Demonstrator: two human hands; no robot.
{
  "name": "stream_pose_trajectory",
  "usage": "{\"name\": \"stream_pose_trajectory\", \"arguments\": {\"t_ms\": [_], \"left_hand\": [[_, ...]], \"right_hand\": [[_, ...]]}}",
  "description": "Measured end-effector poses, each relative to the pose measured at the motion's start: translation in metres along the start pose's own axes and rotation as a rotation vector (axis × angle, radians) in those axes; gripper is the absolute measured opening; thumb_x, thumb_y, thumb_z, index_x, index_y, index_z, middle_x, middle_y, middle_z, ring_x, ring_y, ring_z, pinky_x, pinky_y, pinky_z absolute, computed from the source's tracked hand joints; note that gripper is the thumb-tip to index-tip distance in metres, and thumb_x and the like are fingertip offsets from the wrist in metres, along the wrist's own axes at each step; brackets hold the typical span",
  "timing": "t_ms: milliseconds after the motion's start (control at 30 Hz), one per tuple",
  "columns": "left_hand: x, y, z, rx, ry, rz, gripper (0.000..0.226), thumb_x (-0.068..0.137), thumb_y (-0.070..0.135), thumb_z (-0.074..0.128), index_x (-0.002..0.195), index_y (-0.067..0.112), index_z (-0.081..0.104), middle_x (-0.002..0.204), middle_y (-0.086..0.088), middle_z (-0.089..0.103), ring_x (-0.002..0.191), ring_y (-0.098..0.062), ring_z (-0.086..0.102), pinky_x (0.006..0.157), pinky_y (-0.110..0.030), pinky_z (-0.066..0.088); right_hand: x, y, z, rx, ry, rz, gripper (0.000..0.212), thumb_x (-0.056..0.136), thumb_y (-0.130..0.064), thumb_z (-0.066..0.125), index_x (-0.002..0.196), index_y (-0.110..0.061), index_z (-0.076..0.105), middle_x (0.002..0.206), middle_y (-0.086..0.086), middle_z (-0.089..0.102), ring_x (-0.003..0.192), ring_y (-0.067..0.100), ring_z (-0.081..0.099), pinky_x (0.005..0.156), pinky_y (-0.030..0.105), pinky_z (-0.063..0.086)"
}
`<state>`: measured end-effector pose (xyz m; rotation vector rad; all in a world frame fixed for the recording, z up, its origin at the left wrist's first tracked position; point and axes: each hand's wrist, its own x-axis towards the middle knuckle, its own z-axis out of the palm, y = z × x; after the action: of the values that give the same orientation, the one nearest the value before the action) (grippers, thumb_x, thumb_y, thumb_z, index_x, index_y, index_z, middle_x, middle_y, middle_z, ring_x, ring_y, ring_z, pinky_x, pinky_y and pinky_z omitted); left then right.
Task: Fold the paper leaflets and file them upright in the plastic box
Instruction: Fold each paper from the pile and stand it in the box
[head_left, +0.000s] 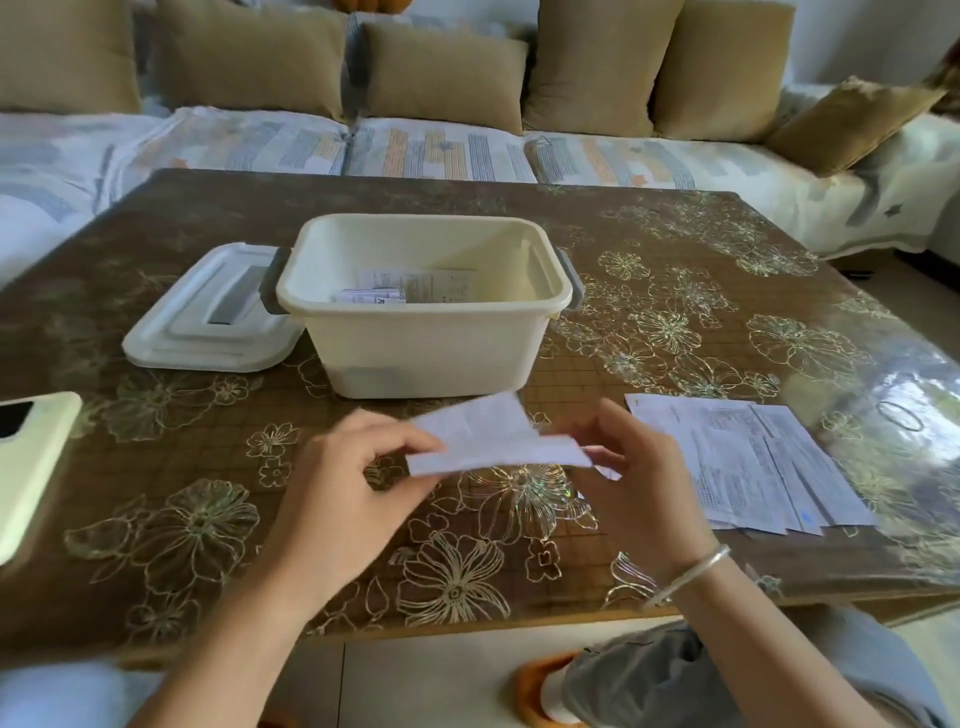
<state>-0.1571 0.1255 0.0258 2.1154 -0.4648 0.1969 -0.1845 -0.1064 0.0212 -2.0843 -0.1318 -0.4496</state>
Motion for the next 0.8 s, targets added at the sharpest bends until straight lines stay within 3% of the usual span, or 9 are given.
{"name": "stream_pose_trajectory", "arguments": {"t_ms": [100, 233, 333, 400, 600, 667, 733, 800], "left_hand": [[-0.017, -0.02, 0.007, 0.063, -0.055, -0.095, 0.03, 0.075, 0.016, 0.079, 0.084, 0.043, 0.07, 0.095, 0.018, 0.065, 0.092, 0.004, 0.061, 0.08, -0.008, 0.044], [-0.025, -0.027, 0.015, 0.065, -0.057, -0.155, 0.006, 0.077, 0.034, 0.076, 0.082, 0.036, 0.075, 0.088, 0.018, 0.066, 0.088, -0.002, 0.063, 0.08, -0.027, 0.05], [-0.026, -0.026, 0.02, 0.023, -0.009, -0.18, 0.025, 0.077, 0.052, 0.067, 0.088, 0.031, 0.075, 0.09, 0.016, 0.067, 0.089, -0.002, 0.065, 0.081, -0.033, 0.054], [-0.028, -0.025, 0.024, 0.056, 0.034, -0.176, 0.042, 0.076, 0.062, 0.055, 0.094, 0.029, 0.075, 0.089, 0.015, 0.066, 0.088, -0.005, 0.065, 0.077, -0.035, 0.056], [-0.028, -0.025, 0.033, 0.369, 0.156, -0.1, 0.017, 0.082, 0.034, 0.067, 0.081, 0.017, 0.069, 0.08, 0.011, 0.059, 0.08, -0.011, 0.052, 0.064, -0.029, 0.049], [-0.03, -0.025, 0.035, 0.413, 0.203, -0.09, 0.022, 0.078, 0.03, 0.073, 0.095, 0.017, 0.067, 0.087, 0.01, 0.063, 0.09, -0.013, 0.051, 0.07, -0.024, 0.046], [-0.031, -0.025, 0.037, 0.401, 0.237, -0.092, 0.052, 0.074, 0.03, 0.075, 0.122, 0.016, 0.058, 0.11, 0.005, 0.063, 0.108, -0.016, 0.049, 0.088, -0.023, 0.041], [-0.03, -0.024, 0.038, 0.409, 0.249, -0.063, 0.071, 0.073, 0.031, 0.075, 0.137, 0.016, 0.048, 0.134, -0.002, 0.052, 0.123, -0.018, 0.043, 0.101, -0.028, 0.037]], "right_hand": [[-0.015, 0.008, 0.001, -0.168, -0.096, 0.043, 0.022, 0.08, -0.003, 0.07, 0.084, -0.024, 0.066, 0.083, -0.019, 0.068, 0.082, -0.001, 0.063, 0.07, 0.008, 0.047], [-0.026, 0.009, 0.008, -0.285, -0.158, 0.04, 0.02, 0.081, -0.02, 0.07, 0.091, -0.036, 0.064, 0.084, -0.024, 0.063, 0.087, -0.001, 0.056, 0.072, 0.014, 0.047], [-0.026, 0.01, 0.017, -0.273, -0.097, 0.094, 0.013, 0.08, -0.042, 0.063, 0.091, -0.035, 0.063, 0.077, -0.018, 0.064, 0.079, 0.001, 0.057, 0.071, 0.023, 0.049], [-0.024, 0.013, 0.024, -0.305, -0.058, 0.109, 0.017, 0.081, -0.044, 0.064, 0.092, -0.032, 0.061, 0.074, -0.014, 0.065, 0.075, 0.006, 0.059, 0.069, 0.031, 0.051], [-0.02, 0.014, 0.039, -0.473, -0.006, 0.031, 0.022, 0.077, -0.037, 0.073, 0.096, -0.033, 0.062, 0.064, -0.017, 0.058, 0.069, 0.008, 0.051, 0.065, 0.034, 0.046], [-0.02, 0.015, 0.04, -0.473, -0.003, 0.024, 0.026, 0.077, -0.036, 0.075, 0.099, -0.032, 0.061, 0.064, -0.018, 0.057, 0.068, 0.008, 0.051, 0.064, 0.035, 0.047], [-0.021, 0.014, 0.04, -0.469, -0.009, 0.019, 0.029, 0.077, -0.035, 0.074, 0.102, -0.031, 0.06, 0.066, -0.019, 0.055, 0.068, 0.008, 0.052, 0.063, 0.035, 0.048], [-0.02, 0.015, 0.039, -0.468, -0.016, 0.007, 0.031, 0.077, -0.034, 0.074, 0.102, -0.03, 0.058, 0.071, -0.017, 0.055, 0.07, 0.007, 0.052, 0.063, 0.034, 0.049]]}}
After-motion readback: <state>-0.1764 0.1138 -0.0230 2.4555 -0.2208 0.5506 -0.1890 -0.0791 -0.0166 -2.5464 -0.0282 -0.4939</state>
